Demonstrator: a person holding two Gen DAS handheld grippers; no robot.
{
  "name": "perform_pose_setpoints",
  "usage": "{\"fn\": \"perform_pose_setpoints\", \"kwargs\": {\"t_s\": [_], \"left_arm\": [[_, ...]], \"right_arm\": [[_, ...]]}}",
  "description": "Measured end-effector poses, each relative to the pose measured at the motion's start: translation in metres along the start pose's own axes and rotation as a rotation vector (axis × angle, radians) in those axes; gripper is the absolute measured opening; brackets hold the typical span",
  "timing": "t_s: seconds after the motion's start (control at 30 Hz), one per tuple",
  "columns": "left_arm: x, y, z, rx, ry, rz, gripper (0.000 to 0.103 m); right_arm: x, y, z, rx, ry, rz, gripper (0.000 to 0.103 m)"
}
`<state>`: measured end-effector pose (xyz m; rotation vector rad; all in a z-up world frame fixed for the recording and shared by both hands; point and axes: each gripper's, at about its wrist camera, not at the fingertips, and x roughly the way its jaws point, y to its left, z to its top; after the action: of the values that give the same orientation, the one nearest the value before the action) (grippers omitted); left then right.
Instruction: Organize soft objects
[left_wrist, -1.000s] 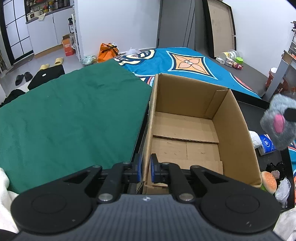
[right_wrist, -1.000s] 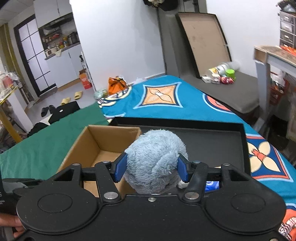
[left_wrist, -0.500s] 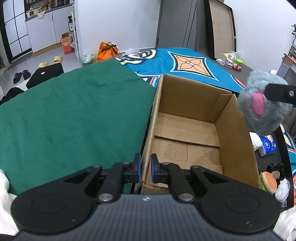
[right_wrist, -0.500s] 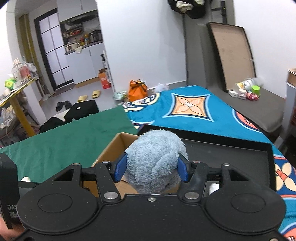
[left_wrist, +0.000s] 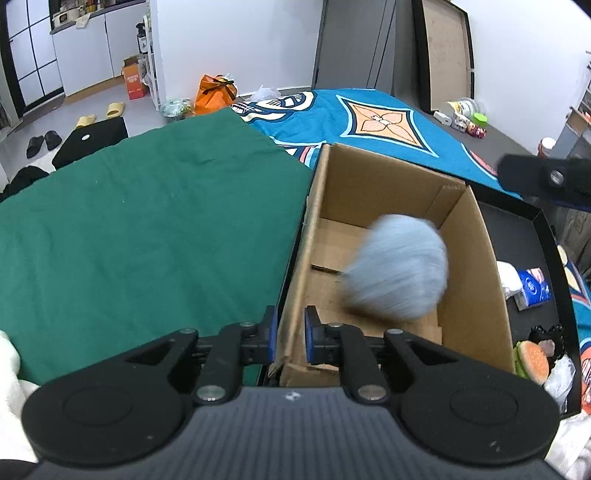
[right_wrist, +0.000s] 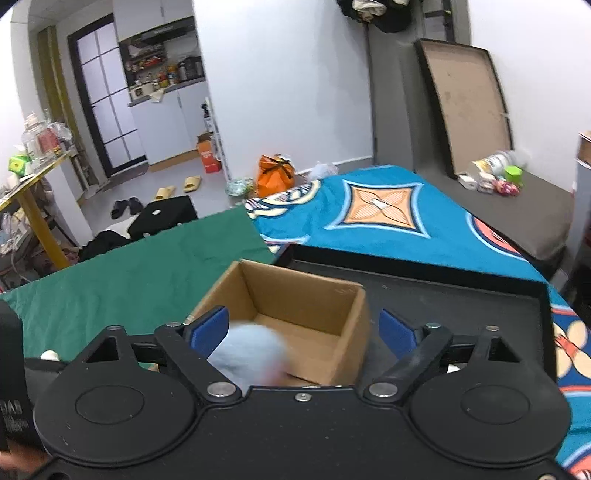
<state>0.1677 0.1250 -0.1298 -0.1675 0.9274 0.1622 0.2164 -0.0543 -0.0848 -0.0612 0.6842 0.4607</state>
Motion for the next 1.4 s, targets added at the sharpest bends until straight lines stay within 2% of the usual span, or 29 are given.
{"fn": "perform_pose_setpoints", "kwargs": {"t_s": [0.07,0.13,0.23,0.33,0.4,0.73,0.83,1.03,1.17,1.4], "left_arm": [[0.0,0.0,0.002,-0.01,0.016,0.004,0.019],[-0.002,-0.001,0.003,-0.018,0.026,0.008,0.035],[-0.01,-0.004,0.003,-0.011,0.009,0.015,0.057],[-0.017,-0.01,0.002,0.008,-0.009,0.028,0.068],[-0.02,-0.014,0.001,0.018,-0.018,0.055,0.072],[-0.022,-0.036,-0.001,0.049,-0.004,0.115,0.074],[-0.019,-0.045,-0.001,0.076,0.0,0.124,0.075],[-0.013,-0.055,-0.002,0.11,0.005,0.179,0.08],[-0.012,-0.063,-0.002,0.137,0.019,0.204,0.08],[-0.006,-0.079,-0.003,0.201,0.041,0.239,0.081]], "right_arm": [[-0.007,-0.008,-0.005,0.02,0.01,-0.016,0.088],[-0.015,-0.017,-0.009,0.048,0.013,-0.03,0.089],[-0.028,-0.026,-0.016,0.085,0.009,-0.057,0.096],[-0.035,-0.035,-0.024,0.105,0.011,-0.04,0.097],[-0.039,-0.043,-0.03,0.114,0.019,-0.043,0.097],[-0.059,-0.103,-0.076,0.194,0.052,-0.106,0.097],[-0.06,-0.115,-0.088,0.242,0.045,-0.098,0.096],[-0.047,-0.127,-0.104,0.26,0.042,-0.087,0.084],[-0.039,-0.137,-0.112,0.272,0.054,-0.071,0.072],[-0.025,-0.152,-0.127,0.307,0.063,-0.062,0.06]]}}
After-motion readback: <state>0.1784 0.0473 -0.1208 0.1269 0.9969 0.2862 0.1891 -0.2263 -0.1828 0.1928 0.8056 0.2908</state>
